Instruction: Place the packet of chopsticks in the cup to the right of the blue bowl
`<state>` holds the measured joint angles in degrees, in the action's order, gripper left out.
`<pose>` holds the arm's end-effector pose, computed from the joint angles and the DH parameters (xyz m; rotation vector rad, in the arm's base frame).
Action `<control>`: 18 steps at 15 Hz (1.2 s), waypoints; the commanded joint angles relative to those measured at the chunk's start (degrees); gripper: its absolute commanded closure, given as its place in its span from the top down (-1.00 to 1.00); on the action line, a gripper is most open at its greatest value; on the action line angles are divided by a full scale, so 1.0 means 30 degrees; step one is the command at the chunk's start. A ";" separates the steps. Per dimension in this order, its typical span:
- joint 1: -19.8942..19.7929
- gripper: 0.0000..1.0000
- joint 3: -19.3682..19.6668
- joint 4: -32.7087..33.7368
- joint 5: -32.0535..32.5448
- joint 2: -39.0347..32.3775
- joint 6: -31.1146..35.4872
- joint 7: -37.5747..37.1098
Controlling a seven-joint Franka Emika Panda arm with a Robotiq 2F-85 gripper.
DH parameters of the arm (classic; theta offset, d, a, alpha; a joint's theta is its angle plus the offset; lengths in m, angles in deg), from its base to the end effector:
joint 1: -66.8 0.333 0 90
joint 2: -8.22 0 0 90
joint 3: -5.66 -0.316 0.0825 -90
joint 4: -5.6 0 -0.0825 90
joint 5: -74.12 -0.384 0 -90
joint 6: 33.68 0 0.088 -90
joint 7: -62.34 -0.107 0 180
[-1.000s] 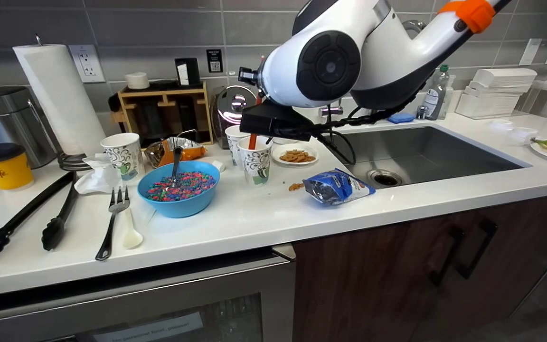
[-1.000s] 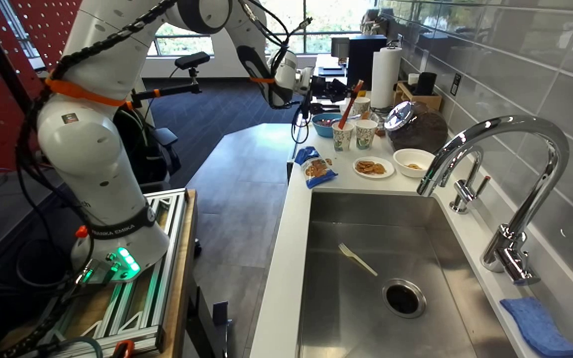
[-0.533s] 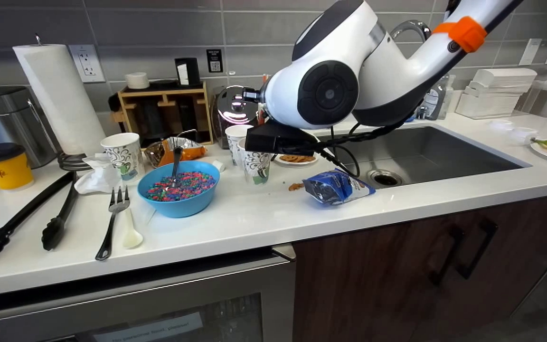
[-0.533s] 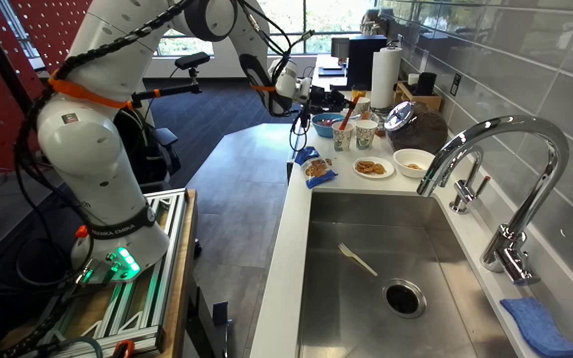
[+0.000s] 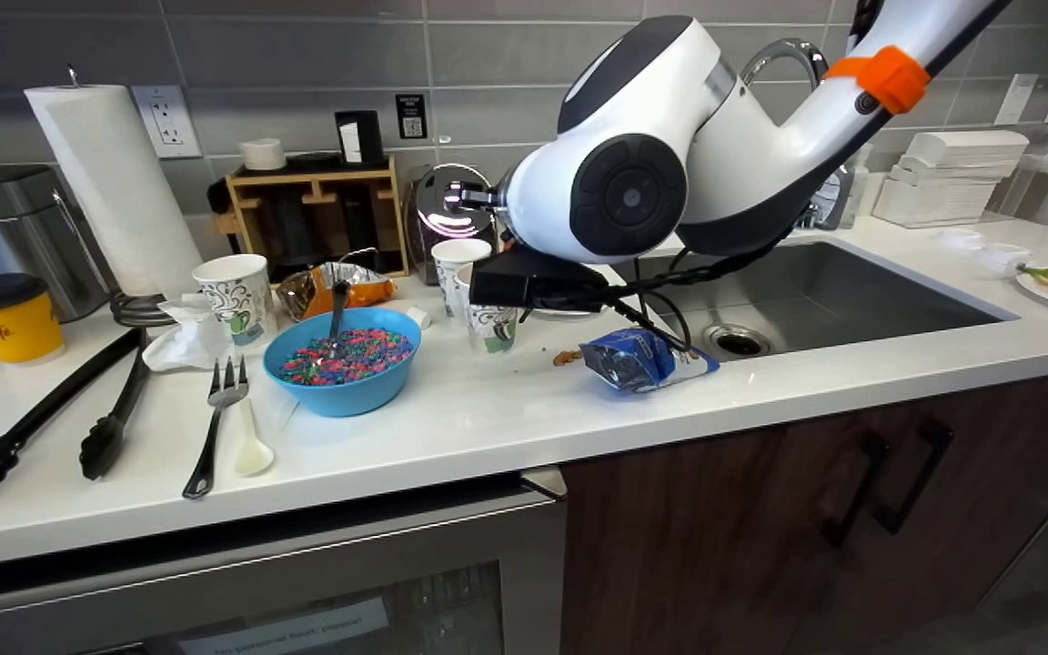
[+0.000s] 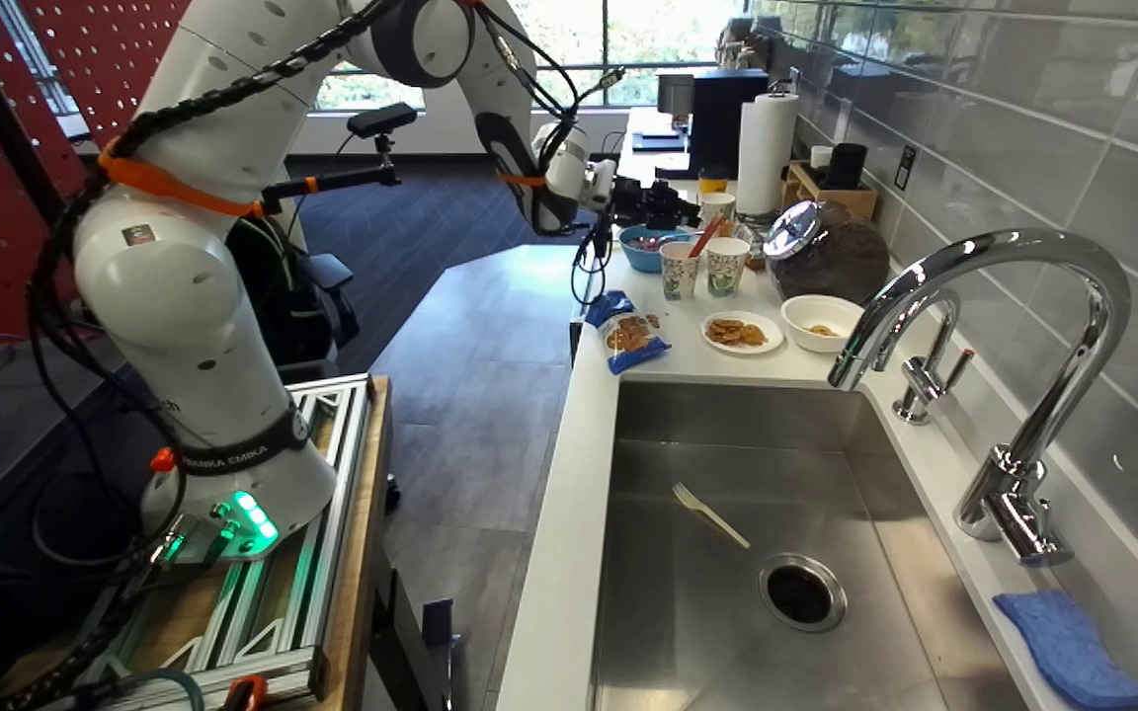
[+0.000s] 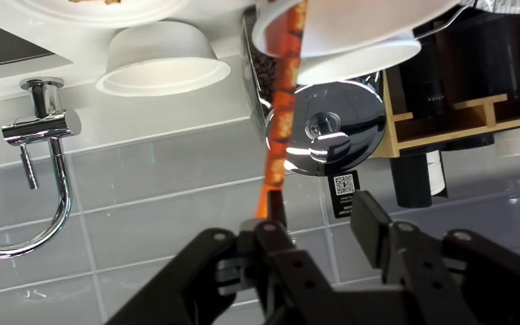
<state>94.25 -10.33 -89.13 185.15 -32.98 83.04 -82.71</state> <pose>0.5615 0.4213 0.2266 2.3656 -0.6081 1.9126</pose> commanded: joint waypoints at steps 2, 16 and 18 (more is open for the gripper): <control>-0.0247 0.68 -0.0552 0.0263 0.0284 0.0487 0.0161 -0.0668; -0.3051 1.00 -0.1614 -0.0684 -1.3286 0.9506 0.2391 1.4167; -0.3681 1.00 -0.1395 -0.1409 -1.6232 1.0903 0.4113 1.6625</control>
<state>86.42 -14.79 -87.38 147.24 -7.60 88.15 -41.68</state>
